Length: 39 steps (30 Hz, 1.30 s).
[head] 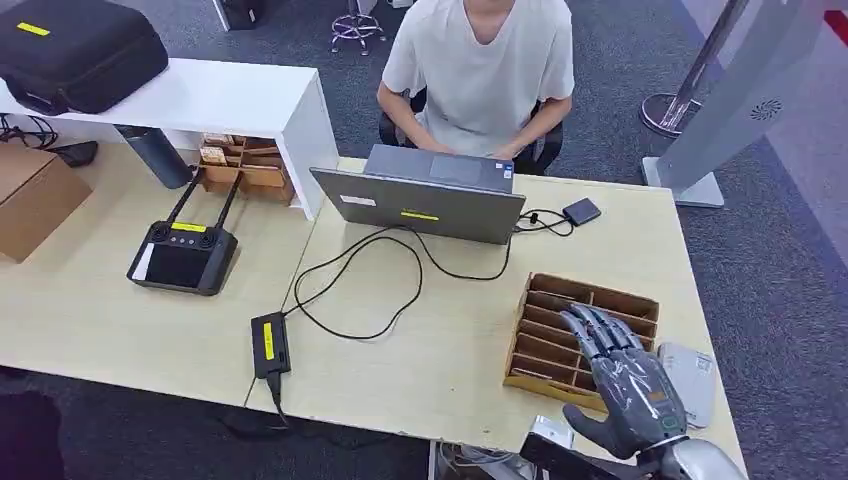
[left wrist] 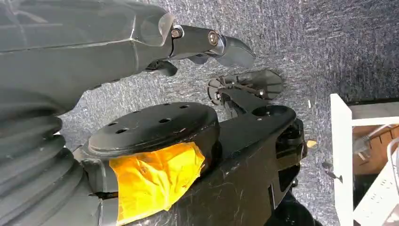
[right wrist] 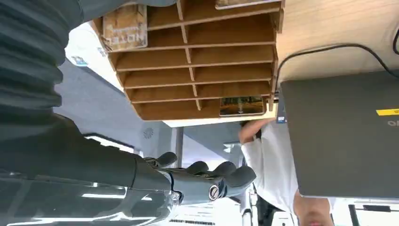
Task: Pass the card to the sensor for recognition and then transmit it.
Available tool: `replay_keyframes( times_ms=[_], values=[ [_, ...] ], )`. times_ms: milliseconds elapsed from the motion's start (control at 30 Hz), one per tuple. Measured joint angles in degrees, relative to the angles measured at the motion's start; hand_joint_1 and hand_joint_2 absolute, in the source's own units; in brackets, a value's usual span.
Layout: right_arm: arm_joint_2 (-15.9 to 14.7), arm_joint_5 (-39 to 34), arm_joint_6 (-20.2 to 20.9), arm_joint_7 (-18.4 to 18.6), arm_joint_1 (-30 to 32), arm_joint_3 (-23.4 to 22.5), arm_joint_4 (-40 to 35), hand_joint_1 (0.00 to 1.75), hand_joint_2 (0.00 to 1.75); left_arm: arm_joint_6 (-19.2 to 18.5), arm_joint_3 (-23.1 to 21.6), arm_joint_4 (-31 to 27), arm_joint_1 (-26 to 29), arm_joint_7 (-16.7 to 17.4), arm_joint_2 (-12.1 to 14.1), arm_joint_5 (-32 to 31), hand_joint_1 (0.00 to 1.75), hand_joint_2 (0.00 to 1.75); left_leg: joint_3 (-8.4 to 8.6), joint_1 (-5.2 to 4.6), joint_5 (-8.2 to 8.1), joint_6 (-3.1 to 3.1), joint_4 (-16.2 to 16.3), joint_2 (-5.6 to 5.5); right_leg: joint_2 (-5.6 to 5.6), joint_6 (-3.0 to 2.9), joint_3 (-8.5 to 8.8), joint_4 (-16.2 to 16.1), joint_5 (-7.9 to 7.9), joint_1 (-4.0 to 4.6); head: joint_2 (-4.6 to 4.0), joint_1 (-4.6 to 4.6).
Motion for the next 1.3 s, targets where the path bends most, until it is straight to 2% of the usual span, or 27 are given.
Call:
replay_keyframes(
  times_ms=[133, 533, 1133, 1300],
  values=[
    [0.48, 0.85, -1.83, -0.74, 2.48, -0.09, -0.26, 0.0, 1.75, 0.09, 0.37, 0.0, -0.02, -0.31, -0.04, 0.02, 0.0, 1.75, 0.0, 0.0, 0.0, 0.0, -0.01, 0.0, 0.0, 0.0, 0.0, 0.0, 0.0, 0.0, 0.0, 0.0],
    [7.32, 4.04, -12.17, -1.05, 5.28, 1.92, 5.51, 0.0, 1.75, 0.79, 0.94, 0.0, -0.11, -0.42, -0.55, -0.17, 0.0, 1.75, 0.01, 0.01, 0.0, 0.0, -0.01, 0.02, 0.02, 0.0, 0.01, 0.01, 0.0, 0.01, 0.0, 0.0],
    [13.22, 4.44, -15.89, -0.81, 4.42, 3.12, 12.7, 0.0, 1.75, 3.48, 0.96, -0.02, -0.25, 0.31, -1.4, -1.13, 0.0, 1.75, 0.01, 0.01, 0.0, 0.0, -0.02, 0.03, 0.01, 0.0, 0.01, 0.01, 0.0, 0.01, 0.0, 0.0],
    [14.32, 5.03, -16.72, -0.81, 4.11, 2.86, 13.95, 0.0, 1.75, 7.67, 0.94, -0.04, -0.39, -1.09, -1.53, -2.84, 0.0, 1.75, 0.02, 0.01, 0.0, 0.0, -0.01, 0.03, 0.01, 0.0, 0.01, 0.01, 0.0, 0.0, 0.0, -0.02]
  ],
)
